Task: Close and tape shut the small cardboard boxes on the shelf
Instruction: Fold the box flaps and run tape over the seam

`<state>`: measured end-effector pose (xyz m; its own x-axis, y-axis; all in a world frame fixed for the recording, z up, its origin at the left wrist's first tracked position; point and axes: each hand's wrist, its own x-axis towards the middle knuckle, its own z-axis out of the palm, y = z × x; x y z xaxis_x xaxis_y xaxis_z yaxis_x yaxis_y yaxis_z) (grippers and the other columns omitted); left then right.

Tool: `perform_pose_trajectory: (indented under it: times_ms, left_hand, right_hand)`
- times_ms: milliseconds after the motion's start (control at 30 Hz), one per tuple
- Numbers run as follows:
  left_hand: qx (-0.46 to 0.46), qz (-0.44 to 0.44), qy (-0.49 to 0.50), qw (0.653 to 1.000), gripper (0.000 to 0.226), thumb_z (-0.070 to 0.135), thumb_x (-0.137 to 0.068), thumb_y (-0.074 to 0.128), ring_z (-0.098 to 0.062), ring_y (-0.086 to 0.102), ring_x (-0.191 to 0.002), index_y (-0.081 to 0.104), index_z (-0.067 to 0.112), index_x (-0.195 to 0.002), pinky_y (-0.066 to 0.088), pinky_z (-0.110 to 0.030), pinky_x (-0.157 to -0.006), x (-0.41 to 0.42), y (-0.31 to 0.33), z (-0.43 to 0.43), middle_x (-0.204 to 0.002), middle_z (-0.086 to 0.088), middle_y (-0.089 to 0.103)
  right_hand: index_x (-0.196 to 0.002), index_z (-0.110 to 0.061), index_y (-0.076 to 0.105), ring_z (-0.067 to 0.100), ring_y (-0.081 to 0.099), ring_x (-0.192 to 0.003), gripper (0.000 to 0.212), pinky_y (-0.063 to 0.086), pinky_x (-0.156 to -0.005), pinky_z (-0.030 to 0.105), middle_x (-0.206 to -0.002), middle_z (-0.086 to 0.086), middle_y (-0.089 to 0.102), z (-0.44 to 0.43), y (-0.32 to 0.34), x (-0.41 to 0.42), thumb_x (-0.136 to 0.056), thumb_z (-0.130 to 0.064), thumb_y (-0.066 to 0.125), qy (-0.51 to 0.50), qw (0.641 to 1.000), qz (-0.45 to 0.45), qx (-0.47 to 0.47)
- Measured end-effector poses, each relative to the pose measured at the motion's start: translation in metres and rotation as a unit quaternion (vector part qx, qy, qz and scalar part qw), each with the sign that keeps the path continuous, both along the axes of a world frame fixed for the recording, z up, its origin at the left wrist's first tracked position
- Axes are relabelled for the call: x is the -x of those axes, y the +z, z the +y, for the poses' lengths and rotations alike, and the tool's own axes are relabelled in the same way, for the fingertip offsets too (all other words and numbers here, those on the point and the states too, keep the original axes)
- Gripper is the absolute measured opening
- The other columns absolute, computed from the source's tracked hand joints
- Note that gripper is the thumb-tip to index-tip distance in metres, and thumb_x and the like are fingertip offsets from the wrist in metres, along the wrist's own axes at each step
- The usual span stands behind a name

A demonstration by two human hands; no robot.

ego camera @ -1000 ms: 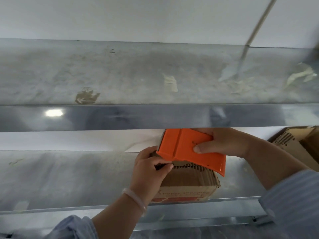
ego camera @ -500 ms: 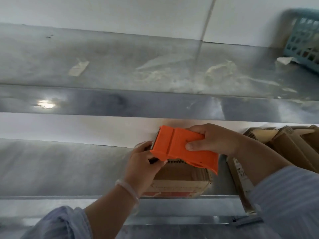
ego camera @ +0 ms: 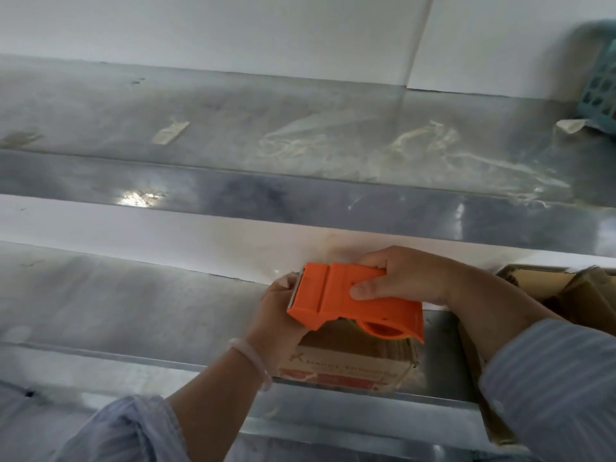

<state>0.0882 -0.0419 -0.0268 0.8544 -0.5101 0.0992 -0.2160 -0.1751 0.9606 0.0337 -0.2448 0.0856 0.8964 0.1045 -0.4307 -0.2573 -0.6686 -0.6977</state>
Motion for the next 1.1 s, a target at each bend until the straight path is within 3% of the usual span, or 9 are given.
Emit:
perform_pose_trajectory:
  times_ms: [100, 167, 233, 300, 367, 500, 733, 967, 1100]
  left_hand:
    - [-0.020, -0.027, -0.014, 0.999, 0.028, 0.037, -0.078, 0.073, -0.009, 0.064, -0.103, 0.076, 0.012, -0.092, 0.051, -0.030, -0.091, -0.004, -0.004, 0.006, -0.104, 0.010, 0.070]
    - [-0.002, 0.015, -0.018, 1.000, 0.021, 0.027, -0.083, 0.070, -0.011, 0.058, -0.119, 0.077, 0.012, -0.096, 0.045, -0.038, -0.104, -0.006, -0.002, 0.014, -0.111, 0.011, 0.069]
    - [0.046, 0.096, -0.018, 0.994, 0.023, 0.014, -0.093, 0.058, -0.022, 0.054, -0.126, 0.074, 0.013, -0.108, 0.042, -0.047, -0.108, -0.006, 0.002, 0.028, -0.120, 0.001, 0.068]
    - [0.080, 0.170, 0.001, 0.982, 0.033, 0.008, -0.101, 0.044, -0.017, 0.057, -0.123, 0.070, 0.020, -0.117, 0.048, -0.035, -0.102, -0.005, 0.011, 0.042, -0.123, 0.003, 0.068]
    - [0.097, 0.190, 0.018, 0.977, 0.033, 0.016, -0.104, 0.041, -0.007, 0.057, -0.123, 0.066, 0.031, -0.120, 0.045, -0.029, -0.101, -0.008, 0.015, 0.051, -0.125, 0.011, 0.067]
    - [0.129, 0.251, 0.108, 0.953, 0.025, 0.033, -0.098, 0.052, -0.017, 0.065, -0.112, 0.074, 0.023, -0.104, 0.049, -0.041, -0.100, -0.019, 0.027, 0.056, -0.108, 0.002, 0.074]
    - [0.173, 0.377, 0.184, 0.891, 0.017, 0.021, -0.089, 0.069, -0.017, 0.065, -0.078, 0.073, 0.006, -0.096, 0.057, -0.036, -0.077, -0.015, 0.007, 0.061, -0.080, -0.005, 0.069]
    - [0.208, 0.461, 0.201, 0.839, 0.007, 0.011, -0.091, 0.066, -0.017, 0.065, -0.073, 0.068, 0.005, -0.096, 0.055, -0.038, -0.071, -0.010, -0.019, 0.058, -0.076, -0.006, 0.069]
    - [0.162, 0.485, 0.182, 0.840, 0.013, 0.015, -0.093, 0.064, -0.018, 0.065, -0.076, 0.067, 0.006, -0.103, 0.054, -0.036, -0.067, -0.007, -0.036, 0.048, -0.080, -0.006, 0.068]
  right_hand:
    - [-0.107, -0.053, 0.064, 0.010, 0.071, -0.091, 0.044, 0.057, -0.089, 0.038, -0.101, -0.014, 0.072, -0.002, -0.001, 0.001, -0.067, -0.066, 0.075, 0.009, 1.000, -0.004, 0.001]
    - [-0.107, -0.054, 0.064, 0.011, 0.071, -0.091, 0.050, 0.057, -0.089, 0.038, -0.101, -0.014, 0.073, -0.004, -0.001, 0.002, -0.061, -0.070, 0.075, 0.007, 1.000, -0.006, -0.008]
    - [-0.105, -0.058, 0.063, 0.011, 0.071, -0.091, 0.051, 0.057, -0.089, 0.038, -0.101, -0.015, 0.073, -0.004, -0.002, 0.002, -0.057, -0.072, 0.071, 0.013, 1.000, -0.007, -0.014]
    - [-0.102, -0.061, 0.062, 0.010, 0.072, -0.090, 0.047, 0.058, -0.088, 0.038, -0.100, -0.016, 0.073, -0.004, -0.003, 0.002, -0.056, -0.071, 0.070, 0.020, 1.000, -0.005, -0.016]
    - [-0.105, -0.057, 0.063, 0.010, 0.071, -0.091, 0.054, 0.058, -0.087, 0.039, -0.101, -0.016, 0.073, -0.003, -0.003, 0.001, -0.054, -0.074, 0.069, 0.027, 1.000, -0.005, -0.012]
    - [-0.107, -0.055, 0.062, 0.008, 0.071, -0.090, 0.062, 0.058, -0.087, 0.036, -0.100, -0.018, 0.072, -0.001, -0.001, 0.000, -0.050, -0.077, 0.067, 0.029, 1.000, -0.005, -0.005]
    - [-0.111, -0.051, 0.064, 0.010, 0.071, -0.092, 0.071, 0.058, -0.088, 0.039, -0.101, -0.014, 0.073, 0.002, -0.002, -0.003, -0.046, -0.079, 0.071, 0.033, 0.999, 0.002, 0.002]
    - [-0.107, -0.050, 0.066, 0.008, 0.072, -0.089, 0.063, 0.058, -0.087, 0.036, -0.098, -0.015, 0.074, 0.005, 0.001, -0.005, -0.049, -0.074, 0.069, 0.034, 0.999, 0.012, 0.001]
    - [-0.106, -0.047, 0.067, 0.010, 0.072, -0.088, 0.065, 0.057, -0.088, 0.039, -0.096, -0.013, 0.075, 0.007, 0.000, -0.006, -0.047, -0.074, 0.070, 0.031, 0.999, 0.013, 0.001]
